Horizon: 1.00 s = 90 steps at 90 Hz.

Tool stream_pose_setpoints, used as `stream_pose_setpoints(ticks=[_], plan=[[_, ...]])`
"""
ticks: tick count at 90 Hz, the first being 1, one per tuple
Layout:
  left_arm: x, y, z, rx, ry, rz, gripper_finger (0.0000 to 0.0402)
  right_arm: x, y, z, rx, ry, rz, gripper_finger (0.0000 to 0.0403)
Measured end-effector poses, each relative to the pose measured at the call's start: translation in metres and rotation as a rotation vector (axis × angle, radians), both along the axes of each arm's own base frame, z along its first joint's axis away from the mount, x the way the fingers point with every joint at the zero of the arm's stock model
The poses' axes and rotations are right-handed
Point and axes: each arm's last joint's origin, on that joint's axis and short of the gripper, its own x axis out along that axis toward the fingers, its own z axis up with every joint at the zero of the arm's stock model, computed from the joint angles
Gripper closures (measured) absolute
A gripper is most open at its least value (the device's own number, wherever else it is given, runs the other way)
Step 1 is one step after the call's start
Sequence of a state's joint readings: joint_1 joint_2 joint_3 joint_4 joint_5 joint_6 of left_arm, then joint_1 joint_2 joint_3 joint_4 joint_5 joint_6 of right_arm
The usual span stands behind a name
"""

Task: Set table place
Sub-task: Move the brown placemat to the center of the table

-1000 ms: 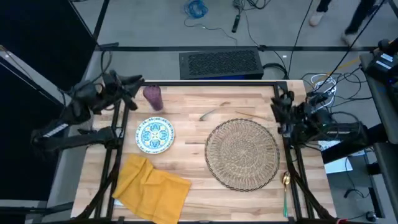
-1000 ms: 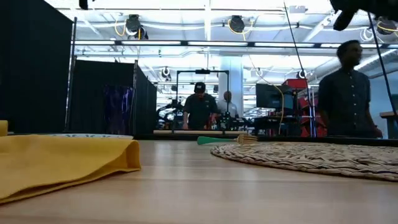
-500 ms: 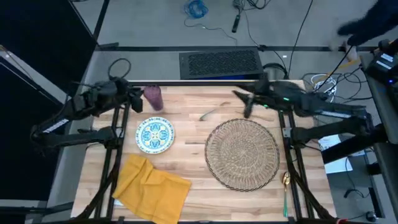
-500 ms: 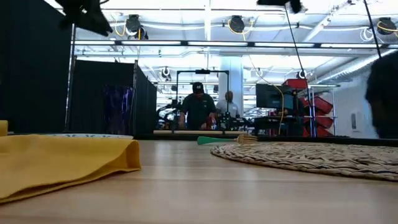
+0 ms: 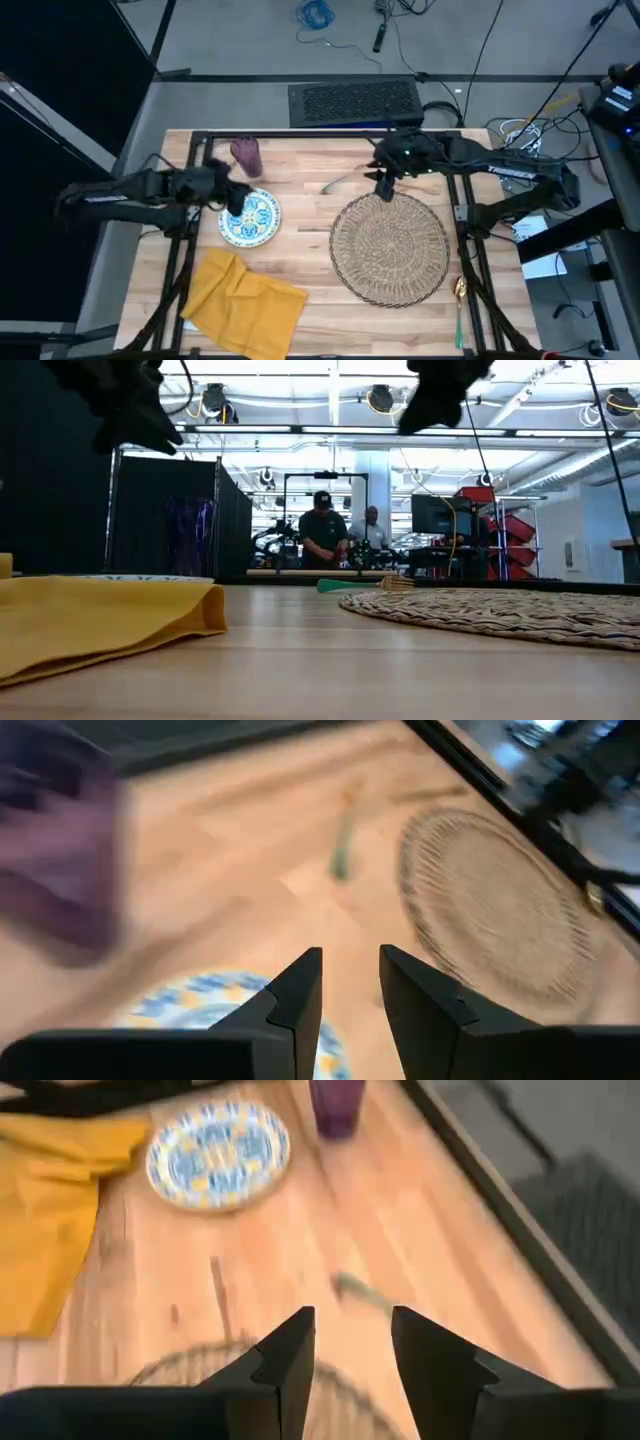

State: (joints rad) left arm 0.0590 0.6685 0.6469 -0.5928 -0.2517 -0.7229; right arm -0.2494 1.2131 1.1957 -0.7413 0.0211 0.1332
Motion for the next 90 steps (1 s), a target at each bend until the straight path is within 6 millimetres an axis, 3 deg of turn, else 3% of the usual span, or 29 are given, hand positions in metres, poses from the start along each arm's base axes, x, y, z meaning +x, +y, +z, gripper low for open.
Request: stream_pose_setpoints(ticks=[17, 30, 42, 72, 90], plan=[[0.031, -0.016, -0.009, -0.02, -0.054, -0.09, 0.0314, -0.025, 0.022, 0.004, 0.103, 0.07, -0.073, 0.028], [0.064, -0.027, -0.017, -0.019, -0.095, -0.198, 0.0314, -0.042, 0.041, 0.012, 0.077, 0.054, -0.139, 0.028], [0.092, -0.029, -0.038, -0.037, -0.065, -0.225, 0.0314, -0.053, 0.053, 0.019, 0.038, 0.002, -0.189, 0.028], [0.149, -0.015, -0.09, -0.283, -0.101, -0.26, 0.0314, -0.054, 0.065, 0.02, 0.062, -0.014, -0.155, 0.028], [0.186, -0.014, -0.101, -0.286, -0.082, -0.275, 0.0314, -0.057, 0.064, 0.02, 0.041, 0.005, -0.133, 0.028]])
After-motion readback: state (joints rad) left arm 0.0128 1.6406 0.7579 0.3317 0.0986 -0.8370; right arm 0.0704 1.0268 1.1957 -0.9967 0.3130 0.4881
